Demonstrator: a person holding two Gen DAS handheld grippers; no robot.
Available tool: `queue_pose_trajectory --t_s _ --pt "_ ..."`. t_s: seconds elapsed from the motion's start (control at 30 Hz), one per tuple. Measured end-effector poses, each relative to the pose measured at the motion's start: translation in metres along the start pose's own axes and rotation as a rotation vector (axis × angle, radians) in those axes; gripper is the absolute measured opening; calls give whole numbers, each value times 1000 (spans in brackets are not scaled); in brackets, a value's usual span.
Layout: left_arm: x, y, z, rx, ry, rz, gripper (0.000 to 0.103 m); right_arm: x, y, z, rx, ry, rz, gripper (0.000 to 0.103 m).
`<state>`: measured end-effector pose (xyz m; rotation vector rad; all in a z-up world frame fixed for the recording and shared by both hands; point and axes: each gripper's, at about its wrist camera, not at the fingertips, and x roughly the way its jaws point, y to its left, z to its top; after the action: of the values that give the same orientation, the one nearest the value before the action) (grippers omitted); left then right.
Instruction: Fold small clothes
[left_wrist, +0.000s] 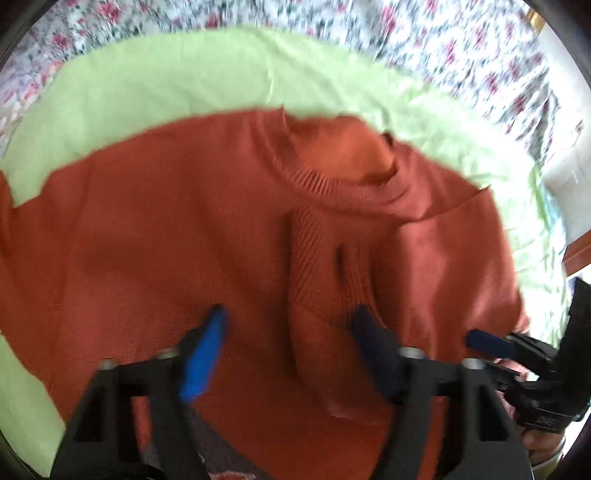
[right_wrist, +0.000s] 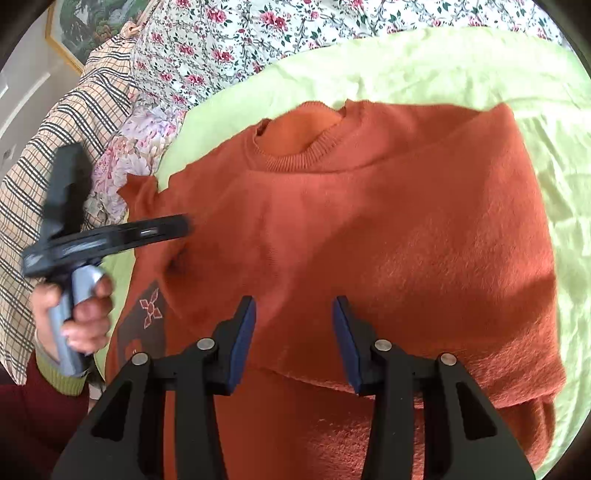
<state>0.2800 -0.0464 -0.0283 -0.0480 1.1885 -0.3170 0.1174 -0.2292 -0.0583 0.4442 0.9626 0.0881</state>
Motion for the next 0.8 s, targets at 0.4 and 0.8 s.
queue_pose_trajectory --t_s 0.4,0.8 --pt "-45 23 -35 -8 -97 -145 80 14 10 -4 -6 3 31 45" --pt "-21 9 -43 68 -73 -79 33 -3 -6 -5 44 -21 -25 45"
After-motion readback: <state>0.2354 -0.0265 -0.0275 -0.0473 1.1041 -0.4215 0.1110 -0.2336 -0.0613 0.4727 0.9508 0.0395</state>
